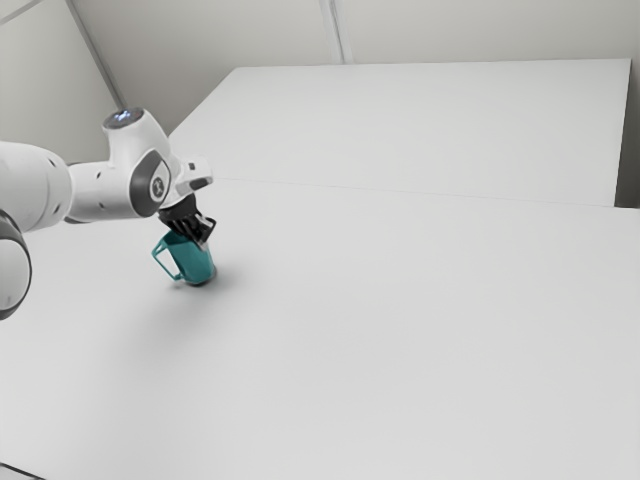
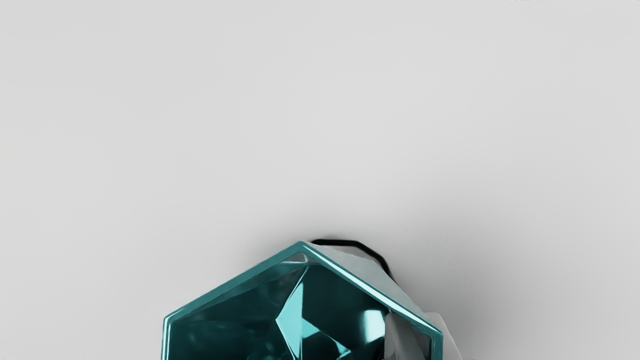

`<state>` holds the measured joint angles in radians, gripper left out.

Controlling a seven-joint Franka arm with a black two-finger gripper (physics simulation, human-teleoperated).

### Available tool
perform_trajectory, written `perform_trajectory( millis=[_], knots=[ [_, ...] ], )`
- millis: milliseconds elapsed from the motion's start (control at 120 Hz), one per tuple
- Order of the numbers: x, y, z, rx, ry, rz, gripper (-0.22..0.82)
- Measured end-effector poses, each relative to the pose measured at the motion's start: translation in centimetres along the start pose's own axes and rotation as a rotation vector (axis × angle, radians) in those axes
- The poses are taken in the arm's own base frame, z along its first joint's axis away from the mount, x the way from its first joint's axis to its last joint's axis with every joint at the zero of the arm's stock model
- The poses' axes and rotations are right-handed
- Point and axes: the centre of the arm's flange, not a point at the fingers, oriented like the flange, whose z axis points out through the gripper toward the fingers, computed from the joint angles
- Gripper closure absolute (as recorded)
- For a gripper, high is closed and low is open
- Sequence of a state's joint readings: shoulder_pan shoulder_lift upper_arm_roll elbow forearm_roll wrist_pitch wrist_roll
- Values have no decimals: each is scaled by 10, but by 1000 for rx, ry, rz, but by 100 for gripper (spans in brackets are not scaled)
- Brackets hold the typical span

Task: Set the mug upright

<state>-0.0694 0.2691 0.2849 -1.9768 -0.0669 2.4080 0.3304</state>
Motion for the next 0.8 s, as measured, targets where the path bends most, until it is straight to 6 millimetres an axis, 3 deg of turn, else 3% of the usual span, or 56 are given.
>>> perform_trajectory(
  millis=[108,358,475,575,667,800],
  knots=[
    [0,1,5,1,-4,-23,75],
    [0,3,11,-3,-10,-56,34],
    [2,3,4,-3,2,-67,21],
    [6,9,-20,-9,36,-66,14],
    [8,13,-55,-24,63,-71,10],
    [13,16,-133,-54,93,-79,6]
  ],
)
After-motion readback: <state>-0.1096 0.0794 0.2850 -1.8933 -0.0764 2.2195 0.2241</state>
